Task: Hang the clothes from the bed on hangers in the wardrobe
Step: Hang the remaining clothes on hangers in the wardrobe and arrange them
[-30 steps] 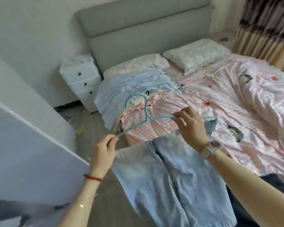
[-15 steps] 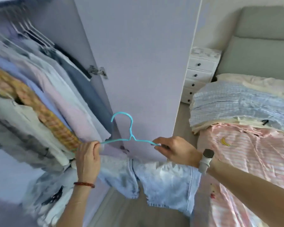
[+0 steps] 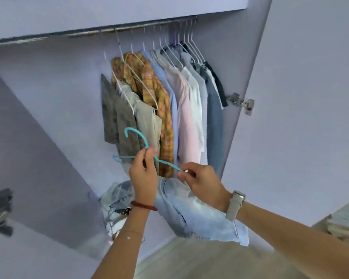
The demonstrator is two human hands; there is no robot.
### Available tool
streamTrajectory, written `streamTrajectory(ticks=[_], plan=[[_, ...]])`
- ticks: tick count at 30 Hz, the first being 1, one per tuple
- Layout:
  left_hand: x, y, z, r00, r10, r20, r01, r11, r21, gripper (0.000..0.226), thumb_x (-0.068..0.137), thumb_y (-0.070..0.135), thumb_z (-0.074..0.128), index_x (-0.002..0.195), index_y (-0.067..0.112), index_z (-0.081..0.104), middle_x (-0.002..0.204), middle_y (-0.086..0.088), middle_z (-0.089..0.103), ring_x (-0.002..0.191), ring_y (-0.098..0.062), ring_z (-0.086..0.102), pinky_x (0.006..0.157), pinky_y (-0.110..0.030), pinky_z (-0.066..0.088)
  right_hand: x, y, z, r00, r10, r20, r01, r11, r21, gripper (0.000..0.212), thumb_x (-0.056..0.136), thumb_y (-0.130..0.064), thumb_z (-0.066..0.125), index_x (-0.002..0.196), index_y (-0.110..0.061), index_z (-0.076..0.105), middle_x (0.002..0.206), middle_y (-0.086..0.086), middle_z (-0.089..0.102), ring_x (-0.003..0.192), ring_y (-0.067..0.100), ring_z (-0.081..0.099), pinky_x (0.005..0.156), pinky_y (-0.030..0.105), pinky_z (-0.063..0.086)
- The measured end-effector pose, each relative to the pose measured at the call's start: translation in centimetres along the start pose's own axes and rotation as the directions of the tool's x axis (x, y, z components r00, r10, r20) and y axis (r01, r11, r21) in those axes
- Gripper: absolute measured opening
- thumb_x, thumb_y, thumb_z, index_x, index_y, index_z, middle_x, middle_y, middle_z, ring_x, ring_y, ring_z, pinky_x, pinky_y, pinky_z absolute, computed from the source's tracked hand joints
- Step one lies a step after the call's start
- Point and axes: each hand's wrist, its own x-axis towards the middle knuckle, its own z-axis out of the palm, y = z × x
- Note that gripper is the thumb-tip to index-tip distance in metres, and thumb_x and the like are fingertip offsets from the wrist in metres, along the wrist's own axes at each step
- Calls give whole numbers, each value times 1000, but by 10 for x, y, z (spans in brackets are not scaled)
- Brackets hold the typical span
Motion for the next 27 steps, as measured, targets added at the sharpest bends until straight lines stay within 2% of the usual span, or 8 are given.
streamTrajectory(ticks=[3, 6, 10, 14, 17, 21, 24, 27], plan=[[18, -8, -7, 997, -17, -75, 20, 999, 43, 20, 93, 10, 50, 87, 2, 67, 80, -13, 68, 73, -5, 59, 70, -12, 44, 15, -2, 15, 990, 39, 135, -47, 997, 61, 16, 91, -13, 55, 103, -6, 64, 56, -16, 43, 54, -8, 49, 55, 8, 34], [31, -16, -11, 993, -23, -115, 29, 998, 48, 21, 91, 12, 49, 82, 3, 66, 70, -2, 61, 67, 6, 55, 65, -5, 41, 20, 2, 25, 940, 7, 342, -39, 995, 88, 19, 93, -18, 51, 111, -15, 56, 58, -11, 44, 50, 2, 47, 59, 14, 38], [54, -21, -16, 983, -32, -183, 43, 998, 54, 21, 91, 12, 47, 79, 8, 63, 67, 5, 57, 66, 4, 54, 64, -6, 40, 23, 7, 34, 875, -48, 481, -41, 984, 173, 15, 96, -26, 44, 95, -15, 54, 61, -7, 46, 50, 4, 41, 57, 19, 39], [81, -27, -34, 968, -40, -248, 64, 994, 87, 21, 94, 11, 48, 83, 6, 65, 67, 7, 57, 66, 4, 54, 67, -11, 42, 38, 2, 58, 922, -144, 359, 71, 975, 208, 18, 97, -21, 43, 95, -11, 58, 67, -4, 50, 58, 10, 46, 62, 27, 41], [102, -25, -53, 954, -38, -297, 92, 981, 168, 18, 95, 15, 49, 85, 13, 64, 73, 1, 61, 75, -5, 56, 73, -18, 43, 56, -9, 80, 947, -187, 261, 125, 963, 238, 31, 93, -31, 41, 99, -8, 61, 60, -7, 50, 52, 7, 45, 55, 22, 38], [121, -15, -85, 916, -24, -400, 176, 920, 349, 29, 92, 17, 54, 118, 7, 57, 114, -12, 55, 109, -20, 49, 93, -21, 33, 90, -33, 102, 934, -256, 249, 178, 938, 298, 56, 86, -47, 30, 95, -1, 61, 63, 5, 52, 52, 16, 45, 60, 35, 40], [129, 9, -102, 873, 222, -435, 46, 850, 525, 49, 85, 28, 46, 127, 3, 48, 123, -18, 47, 117, -23, 39, 98, -21, 25, 125, -52, 117, 930, -313, 193, 239, 913, 332, 51, 87, -44, 32, 84, -1, 60, 56, -3, 44, 54, 21, 45, 58, 41, 43], [143, 42, -108, 781, 491, -386, -93, 702, 706, 44, 82, 20, 46, 123, 3, 51, 124, -22, 46, 116, -26, 36, 98, -29, 25, 161, -74, 127, 942, -315, 112, 261, 902, 345, 36, 89, -30, 40, 85, -1, 63, 57, -1, 46, 55, 22, 45, 59, 42, 45]])
